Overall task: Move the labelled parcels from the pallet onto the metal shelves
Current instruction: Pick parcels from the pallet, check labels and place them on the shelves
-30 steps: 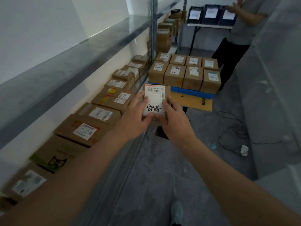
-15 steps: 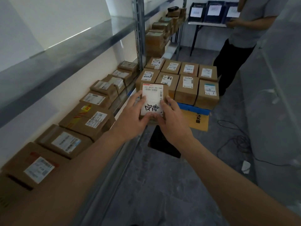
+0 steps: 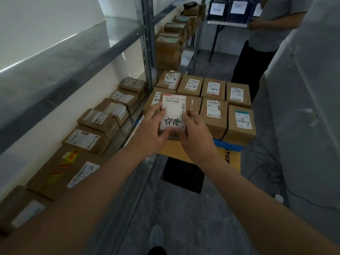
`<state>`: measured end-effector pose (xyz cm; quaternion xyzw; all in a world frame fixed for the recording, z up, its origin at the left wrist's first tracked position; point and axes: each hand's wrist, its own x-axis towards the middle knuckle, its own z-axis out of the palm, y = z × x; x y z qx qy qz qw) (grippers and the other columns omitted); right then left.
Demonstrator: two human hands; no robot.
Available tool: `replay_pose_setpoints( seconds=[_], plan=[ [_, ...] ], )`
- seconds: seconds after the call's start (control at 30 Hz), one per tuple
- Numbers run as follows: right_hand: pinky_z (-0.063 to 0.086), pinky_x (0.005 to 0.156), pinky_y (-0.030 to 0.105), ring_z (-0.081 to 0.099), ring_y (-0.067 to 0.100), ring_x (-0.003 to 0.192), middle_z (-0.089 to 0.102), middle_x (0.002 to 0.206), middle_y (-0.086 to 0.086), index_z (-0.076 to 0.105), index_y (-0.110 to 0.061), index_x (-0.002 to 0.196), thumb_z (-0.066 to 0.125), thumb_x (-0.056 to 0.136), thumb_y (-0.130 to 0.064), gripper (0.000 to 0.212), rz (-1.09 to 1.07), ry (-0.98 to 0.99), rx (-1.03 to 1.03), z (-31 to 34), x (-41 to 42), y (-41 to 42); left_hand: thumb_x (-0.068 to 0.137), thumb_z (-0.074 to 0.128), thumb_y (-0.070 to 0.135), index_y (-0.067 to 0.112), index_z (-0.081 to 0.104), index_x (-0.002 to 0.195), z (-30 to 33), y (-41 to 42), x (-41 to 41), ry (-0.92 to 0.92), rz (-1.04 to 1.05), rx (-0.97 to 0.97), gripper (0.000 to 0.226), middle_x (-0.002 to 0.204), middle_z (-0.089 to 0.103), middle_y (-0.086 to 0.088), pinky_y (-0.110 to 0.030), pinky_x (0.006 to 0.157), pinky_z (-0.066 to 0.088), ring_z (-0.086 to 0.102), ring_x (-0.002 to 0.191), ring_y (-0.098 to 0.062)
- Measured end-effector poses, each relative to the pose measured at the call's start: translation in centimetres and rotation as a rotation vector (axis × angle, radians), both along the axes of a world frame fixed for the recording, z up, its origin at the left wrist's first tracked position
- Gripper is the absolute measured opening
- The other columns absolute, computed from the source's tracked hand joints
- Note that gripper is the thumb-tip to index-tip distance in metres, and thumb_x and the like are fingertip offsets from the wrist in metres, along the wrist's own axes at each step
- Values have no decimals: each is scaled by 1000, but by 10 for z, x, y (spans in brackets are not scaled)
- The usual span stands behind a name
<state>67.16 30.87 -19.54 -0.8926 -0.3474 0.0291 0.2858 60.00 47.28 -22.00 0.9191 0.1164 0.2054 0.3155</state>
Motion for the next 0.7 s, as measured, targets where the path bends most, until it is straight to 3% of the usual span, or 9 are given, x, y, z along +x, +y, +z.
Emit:
replay_pose_setpoints(
  seconds=[0.27,0.5,0.7],
  plan=[
    [42,107,36,38,27,142,22,165,9,41,-11,151,51,105,-33,52,-72,-2,14,-6,79,80,98,66,31,4,39,155,-4,82,89,18,-73,-27,68,164,23,3,-45,113,46,28,151,-17],
    [48,98,34,47,28,136,22,165,7,41,-15,152,54,104,-34,53,-88,4,-9,-17,141,119,98,66,28,6,38,155,-11,118,149,47,-73,-69,67,164,24,3,-37,111,48,32,147,-13],
    [49,104,37,43,25,140,24,164,7,43,-13,151,55,104,-31,52,-25,43,46,-44,210,152,98,66,30,9,40,155,-28,149,210,80,-24,-102,66,162,23,11,-40,109,50,34,147,-13]
  ],
)
